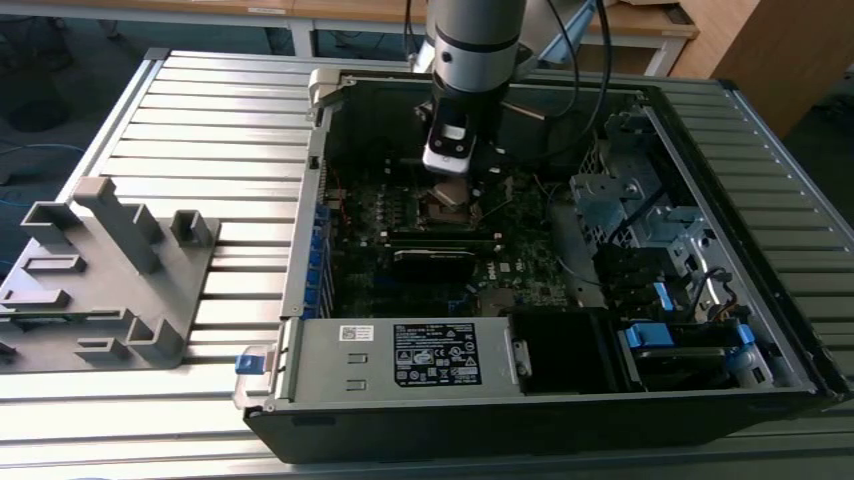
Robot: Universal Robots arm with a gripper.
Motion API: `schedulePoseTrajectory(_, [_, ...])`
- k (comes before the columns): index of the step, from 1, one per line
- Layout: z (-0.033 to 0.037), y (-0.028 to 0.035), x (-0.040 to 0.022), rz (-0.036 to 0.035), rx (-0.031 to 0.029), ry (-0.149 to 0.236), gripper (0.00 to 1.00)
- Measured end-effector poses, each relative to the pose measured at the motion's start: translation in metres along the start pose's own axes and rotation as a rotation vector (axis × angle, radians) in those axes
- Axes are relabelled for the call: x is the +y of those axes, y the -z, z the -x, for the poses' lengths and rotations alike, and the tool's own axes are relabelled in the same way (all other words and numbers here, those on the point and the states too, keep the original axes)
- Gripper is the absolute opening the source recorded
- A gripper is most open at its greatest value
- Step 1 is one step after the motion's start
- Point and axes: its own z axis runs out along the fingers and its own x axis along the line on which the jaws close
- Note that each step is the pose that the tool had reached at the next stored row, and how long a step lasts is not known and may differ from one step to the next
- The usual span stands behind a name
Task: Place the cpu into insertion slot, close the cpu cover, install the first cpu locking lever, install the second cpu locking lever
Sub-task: 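Place the cpu into insertion slot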
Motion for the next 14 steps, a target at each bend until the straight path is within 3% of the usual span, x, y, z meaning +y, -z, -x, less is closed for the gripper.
schedulePoseTrajectory(14, [0.0, -0.0018, -0.0002, 0.0023, -0.0221, -0.254, 0.54])
